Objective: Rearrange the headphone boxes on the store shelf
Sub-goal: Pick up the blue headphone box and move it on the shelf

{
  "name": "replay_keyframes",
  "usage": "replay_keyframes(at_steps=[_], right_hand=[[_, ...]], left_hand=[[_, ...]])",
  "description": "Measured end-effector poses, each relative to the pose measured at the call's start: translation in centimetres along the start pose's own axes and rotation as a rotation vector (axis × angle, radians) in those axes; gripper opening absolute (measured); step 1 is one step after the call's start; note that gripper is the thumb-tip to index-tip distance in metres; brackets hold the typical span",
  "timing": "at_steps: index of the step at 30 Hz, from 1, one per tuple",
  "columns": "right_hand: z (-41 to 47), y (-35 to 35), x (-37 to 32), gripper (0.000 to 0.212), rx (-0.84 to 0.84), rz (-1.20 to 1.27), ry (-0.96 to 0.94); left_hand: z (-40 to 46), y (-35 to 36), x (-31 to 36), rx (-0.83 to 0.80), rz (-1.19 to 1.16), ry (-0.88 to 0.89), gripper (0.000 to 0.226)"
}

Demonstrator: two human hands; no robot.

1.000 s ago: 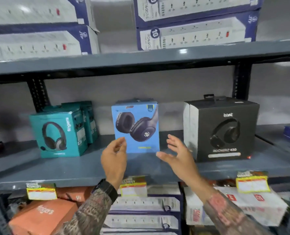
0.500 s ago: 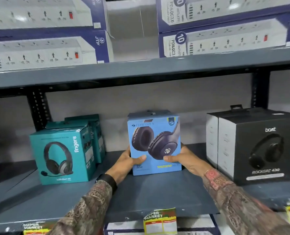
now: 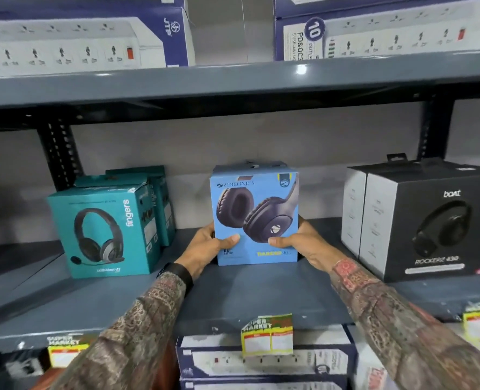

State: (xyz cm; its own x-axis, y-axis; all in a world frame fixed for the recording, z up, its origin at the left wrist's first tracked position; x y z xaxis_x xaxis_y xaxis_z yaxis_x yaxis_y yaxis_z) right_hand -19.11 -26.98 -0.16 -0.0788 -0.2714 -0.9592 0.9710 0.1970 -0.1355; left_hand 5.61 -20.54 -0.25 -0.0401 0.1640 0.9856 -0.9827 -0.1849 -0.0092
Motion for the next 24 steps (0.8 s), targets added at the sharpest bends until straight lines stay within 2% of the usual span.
replay_keyframes(at_steps=[12,16,24], right_hand=[[-10.7,-0.3,-1.0,0.072,0.05,0.004,-0.015],[-11.8,0.1,-1.9,0.063,0.049,-0.011,-0.019],[-12.9,0.5,-2.9,0.055,0.055,-0.059,0.024]], left_hand=[[-11.1,-0.2,0.4,0.01,0.156,0.13,0.033],[-12.1,0.4,0.9,0.028,0.188,0.141,0.033],[-13.3,1.3,1.7,0.017,0.194,0.188,0.045]])
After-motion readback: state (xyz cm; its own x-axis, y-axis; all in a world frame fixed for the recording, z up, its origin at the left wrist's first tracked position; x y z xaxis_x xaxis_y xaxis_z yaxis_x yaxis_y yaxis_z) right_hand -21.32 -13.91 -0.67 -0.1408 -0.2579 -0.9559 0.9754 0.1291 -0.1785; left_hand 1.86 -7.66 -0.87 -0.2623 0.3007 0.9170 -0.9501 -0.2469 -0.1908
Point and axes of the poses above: each hand's wrist, its own z-axis towards the middle knuckle, its own y-axis out of the palm, x = y × z, the point moved 4 cm from there along z, towards the middle knuckle, and after that the axes turned 6 degrees about x, right-handed, at the moved point
